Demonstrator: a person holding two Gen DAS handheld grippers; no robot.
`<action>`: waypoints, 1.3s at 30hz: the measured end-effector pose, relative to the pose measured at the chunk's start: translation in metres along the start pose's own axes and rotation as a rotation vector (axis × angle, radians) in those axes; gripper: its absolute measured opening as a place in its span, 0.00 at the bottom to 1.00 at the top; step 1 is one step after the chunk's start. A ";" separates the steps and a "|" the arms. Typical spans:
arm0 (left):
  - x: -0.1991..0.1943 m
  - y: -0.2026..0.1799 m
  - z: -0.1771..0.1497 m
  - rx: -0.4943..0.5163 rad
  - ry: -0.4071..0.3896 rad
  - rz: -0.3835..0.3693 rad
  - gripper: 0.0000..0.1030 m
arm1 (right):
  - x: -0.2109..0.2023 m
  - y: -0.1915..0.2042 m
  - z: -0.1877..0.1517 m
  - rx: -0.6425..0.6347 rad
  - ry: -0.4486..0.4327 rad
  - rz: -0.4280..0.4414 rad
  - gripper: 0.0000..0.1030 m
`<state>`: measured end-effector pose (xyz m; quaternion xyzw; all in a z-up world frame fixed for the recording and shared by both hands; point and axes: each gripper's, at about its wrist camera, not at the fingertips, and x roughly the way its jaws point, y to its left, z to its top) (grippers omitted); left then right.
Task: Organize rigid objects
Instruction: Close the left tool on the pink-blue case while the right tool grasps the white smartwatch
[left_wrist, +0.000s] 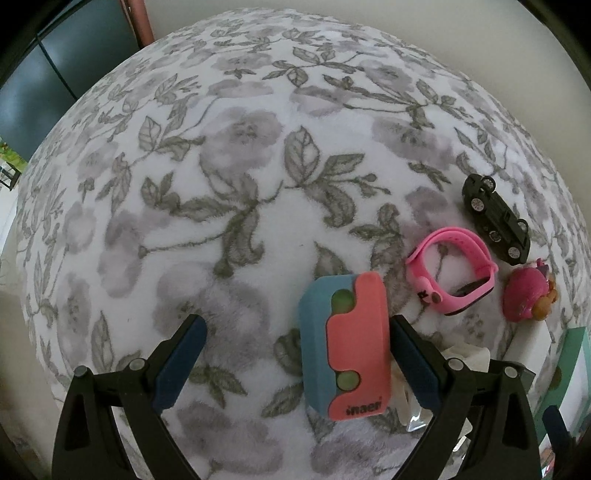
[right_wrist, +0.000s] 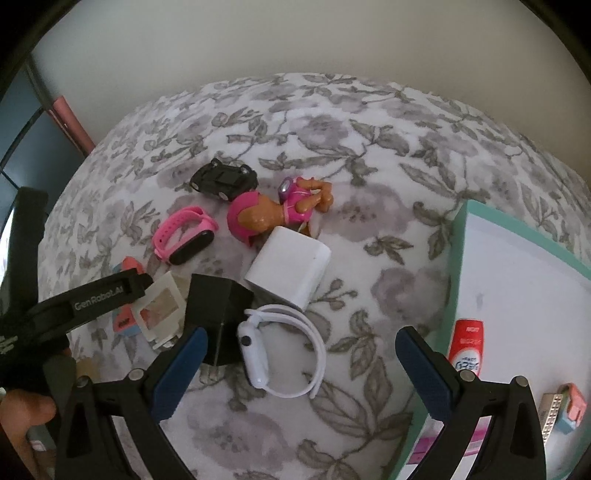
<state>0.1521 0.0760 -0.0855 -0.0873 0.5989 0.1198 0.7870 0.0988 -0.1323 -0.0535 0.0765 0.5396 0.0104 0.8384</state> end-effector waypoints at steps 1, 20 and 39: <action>0.000 0.000 0.000 0.003 -0.002 0.000 0.95 | 0.000 -0.002 0.000 0.005 0.002 0.001 1.00; -0.012 -0.008 -0.010 0.041 0.002 -0.001 0.80 | 0.002 0.001 -0.004 -0.021 0.020 -0.036 0.92; -0.014 -0.010 -0.012 0.055 0.002 -0.009 0.73 | 0.013 0.012 -0.010 -0.086 0.066 -0.042 0.85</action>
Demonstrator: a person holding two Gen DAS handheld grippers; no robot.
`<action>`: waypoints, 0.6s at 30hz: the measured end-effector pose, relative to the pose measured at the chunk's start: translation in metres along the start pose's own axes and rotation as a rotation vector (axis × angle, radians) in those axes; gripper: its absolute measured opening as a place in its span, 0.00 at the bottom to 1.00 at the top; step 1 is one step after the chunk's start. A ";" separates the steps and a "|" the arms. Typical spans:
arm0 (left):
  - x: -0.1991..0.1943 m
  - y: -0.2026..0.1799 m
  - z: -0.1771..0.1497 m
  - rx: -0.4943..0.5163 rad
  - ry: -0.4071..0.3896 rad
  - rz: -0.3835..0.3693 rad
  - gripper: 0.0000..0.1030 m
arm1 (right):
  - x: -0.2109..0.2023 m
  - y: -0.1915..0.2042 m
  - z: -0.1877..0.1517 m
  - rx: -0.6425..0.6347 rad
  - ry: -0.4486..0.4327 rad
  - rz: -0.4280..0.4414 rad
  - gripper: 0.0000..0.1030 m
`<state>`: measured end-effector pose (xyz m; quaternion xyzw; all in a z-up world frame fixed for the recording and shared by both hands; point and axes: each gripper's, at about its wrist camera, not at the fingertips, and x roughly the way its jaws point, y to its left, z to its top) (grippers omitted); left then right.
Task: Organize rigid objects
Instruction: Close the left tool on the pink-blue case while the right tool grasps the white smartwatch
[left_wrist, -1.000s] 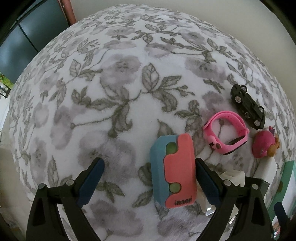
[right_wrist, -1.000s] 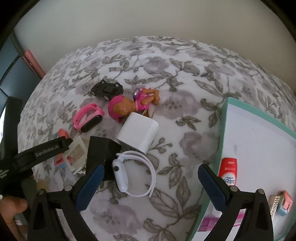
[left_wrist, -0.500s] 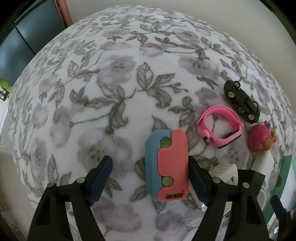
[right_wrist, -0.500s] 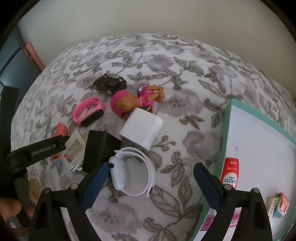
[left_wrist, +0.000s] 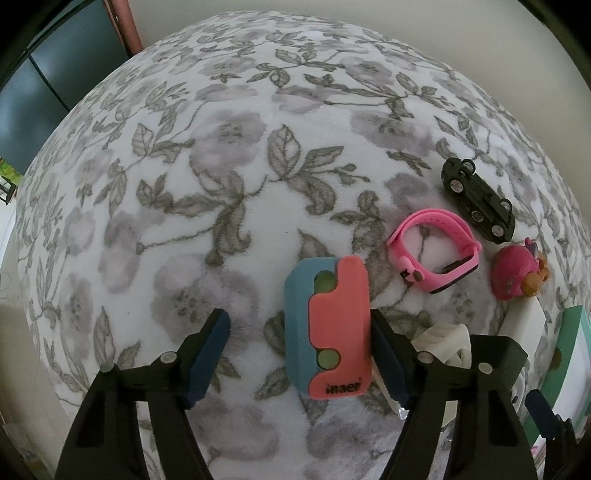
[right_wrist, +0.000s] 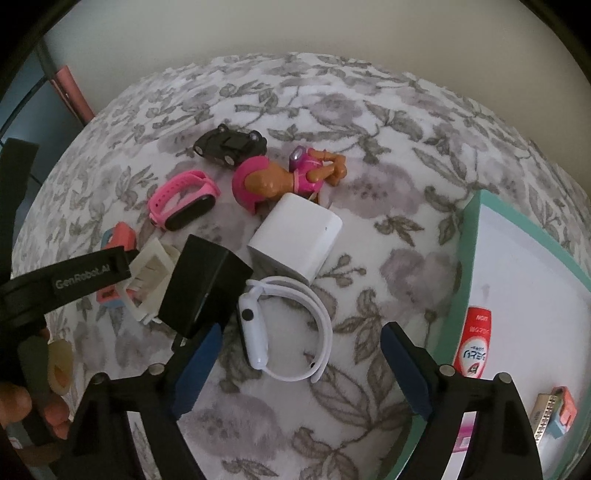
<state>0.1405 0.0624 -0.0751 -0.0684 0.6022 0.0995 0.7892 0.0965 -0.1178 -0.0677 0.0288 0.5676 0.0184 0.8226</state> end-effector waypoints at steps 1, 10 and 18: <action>-0.001 -0.001 0.000 0.002 0.000 0.000 0.73 | 0.001 0.001 0.000 -0.005 0.002 -0.005 0.84; -0.001 -0.001 0.000 0.002 -0.003 0.000 0.72 | 0.009 0.004 -0.002 -0.026 0.004 -0.023 0.80; -0.002 -0.003 -0.001 0.020 -0.009 -0.003 0.66 | 0.008 0.007 0.000 -0.029 -0.021 -0.043 0.70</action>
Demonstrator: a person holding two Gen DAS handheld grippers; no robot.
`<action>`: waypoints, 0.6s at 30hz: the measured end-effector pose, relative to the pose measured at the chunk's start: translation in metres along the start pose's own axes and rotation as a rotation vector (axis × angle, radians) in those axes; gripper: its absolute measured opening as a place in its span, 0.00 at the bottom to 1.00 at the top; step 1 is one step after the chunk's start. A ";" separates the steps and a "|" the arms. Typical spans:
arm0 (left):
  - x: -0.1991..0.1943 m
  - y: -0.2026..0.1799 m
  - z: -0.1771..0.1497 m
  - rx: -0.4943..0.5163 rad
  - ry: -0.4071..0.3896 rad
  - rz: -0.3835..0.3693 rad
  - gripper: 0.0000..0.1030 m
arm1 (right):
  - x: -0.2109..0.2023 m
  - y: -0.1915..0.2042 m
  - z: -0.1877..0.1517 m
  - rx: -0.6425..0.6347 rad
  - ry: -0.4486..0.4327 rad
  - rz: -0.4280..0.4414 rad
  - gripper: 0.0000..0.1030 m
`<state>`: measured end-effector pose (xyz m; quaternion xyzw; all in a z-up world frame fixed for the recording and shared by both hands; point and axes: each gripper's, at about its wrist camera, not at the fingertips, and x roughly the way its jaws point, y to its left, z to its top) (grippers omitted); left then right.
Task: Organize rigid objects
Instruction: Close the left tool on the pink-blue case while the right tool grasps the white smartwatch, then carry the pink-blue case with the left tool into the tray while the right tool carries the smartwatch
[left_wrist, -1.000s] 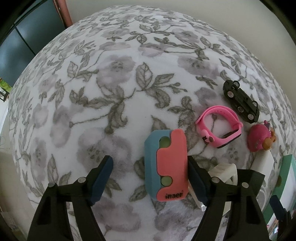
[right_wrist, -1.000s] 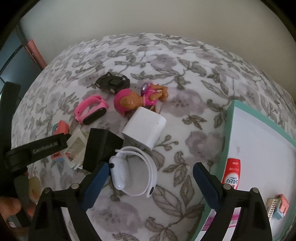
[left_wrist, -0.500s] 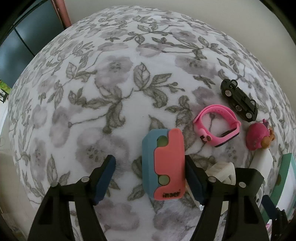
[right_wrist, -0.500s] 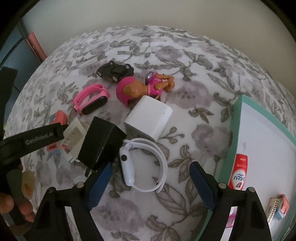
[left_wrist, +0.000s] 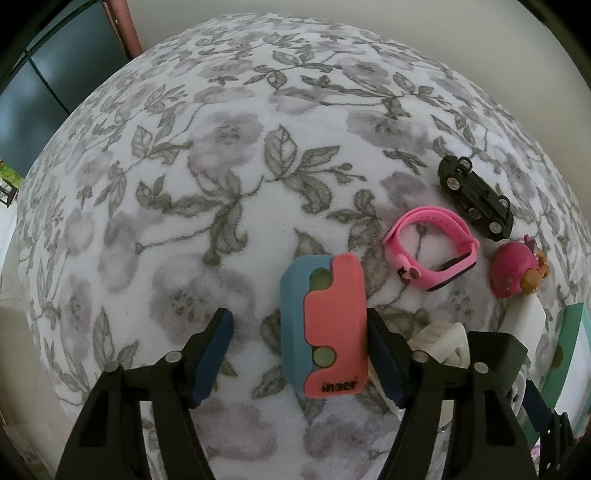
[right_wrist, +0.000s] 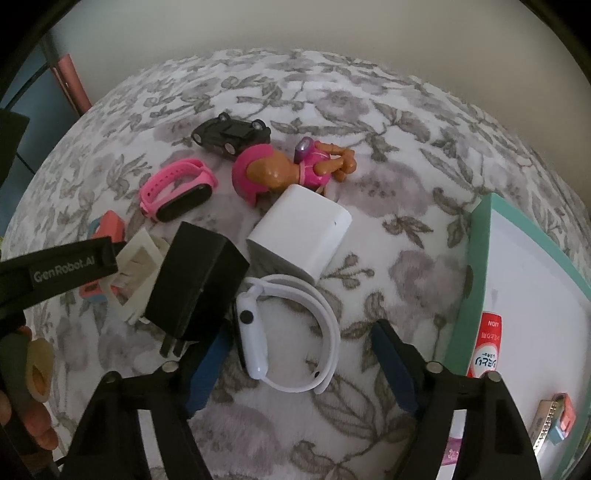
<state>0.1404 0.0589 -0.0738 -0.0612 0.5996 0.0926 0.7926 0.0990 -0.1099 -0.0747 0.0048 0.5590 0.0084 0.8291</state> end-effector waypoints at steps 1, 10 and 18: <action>0.000 -0.002 -0.001 0.007 -0.002 -0.001 0.63 | -0.001 0.000 0.000 0.003 -0.003 0.004 0.67; -0.003 -0.009 0.001 0.042 -0.006 -0.025 0.43 | -0.004 -0.004 0.002 0.023 -0.012 0.032 0.52; -0.003 -0.010 0.001 0.035 -0.002 -0.029 0.42 | -0.004 -0.009 0.000 0.048 -0.013 0.050 0.50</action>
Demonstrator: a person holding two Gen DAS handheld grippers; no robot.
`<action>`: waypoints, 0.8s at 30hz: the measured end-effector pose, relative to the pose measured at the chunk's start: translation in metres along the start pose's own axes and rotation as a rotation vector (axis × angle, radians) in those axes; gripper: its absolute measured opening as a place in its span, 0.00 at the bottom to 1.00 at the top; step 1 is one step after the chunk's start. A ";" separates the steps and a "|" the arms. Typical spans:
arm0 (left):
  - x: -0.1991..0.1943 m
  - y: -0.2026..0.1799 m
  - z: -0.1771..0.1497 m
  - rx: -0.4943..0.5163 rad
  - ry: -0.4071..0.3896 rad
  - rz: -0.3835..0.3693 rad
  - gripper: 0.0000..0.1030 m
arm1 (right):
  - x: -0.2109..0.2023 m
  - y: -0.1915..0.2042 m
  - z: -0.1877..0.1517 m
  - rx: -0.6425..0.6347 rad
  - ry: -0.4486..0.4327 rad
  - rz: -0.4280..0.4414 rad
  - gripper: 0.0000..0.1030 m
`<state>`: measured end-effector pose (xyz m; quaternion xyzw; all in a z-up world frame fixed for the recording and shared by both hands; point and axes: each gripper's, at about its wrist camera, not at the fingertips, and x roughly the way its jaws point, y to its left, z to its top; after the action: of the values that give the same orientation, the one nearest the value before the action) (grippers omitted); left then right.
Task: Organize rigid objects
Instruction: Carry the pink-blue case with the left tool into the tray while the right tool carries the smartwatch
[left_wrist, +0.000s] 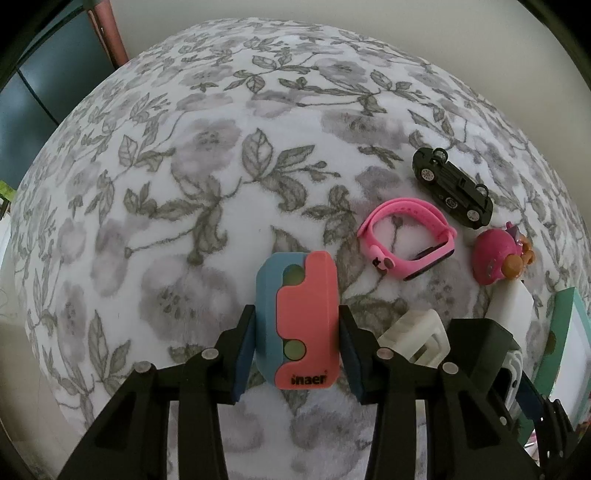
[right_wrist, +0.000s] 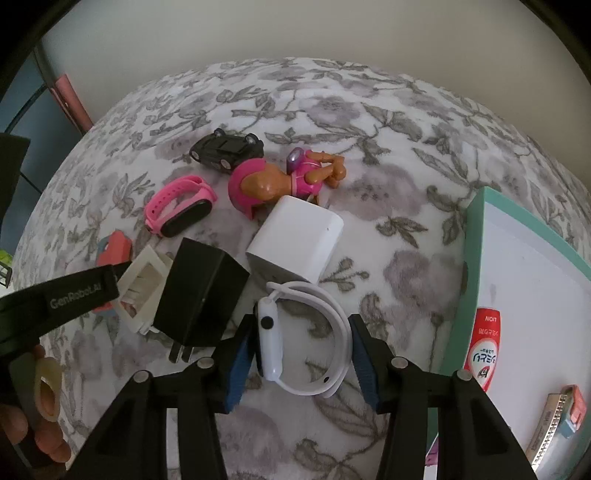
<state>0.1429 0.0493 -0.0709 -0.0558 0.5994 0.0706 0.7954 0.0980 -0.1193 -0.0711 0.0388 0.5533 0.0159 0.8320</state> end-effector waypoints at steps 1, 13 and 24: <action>0.000 0.000 0.000 -0.001 0.000 0.000 0.42 | 0.000 0.000 0.000 -0.001 0.000 0.000 0.50; -0.016 0.006 -0.008 -0.013 -0.023 -0.018 0.42 | -0.014 -0.008 -0.002 0.047 -0.030 0.023 0.50; -0.064 -0.014 -0.010 0.033 -0.104 -0.052 0.42 | -0.049 -0.032 -0.003 0.137 -0.088 0.041 0.50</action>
<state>0.1188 0.0312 -0.0124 -0.0546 0.5564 0.0427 0.8280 0.0757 -0.1545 -0.0298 0.1077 0.5149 -0.0067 0.8504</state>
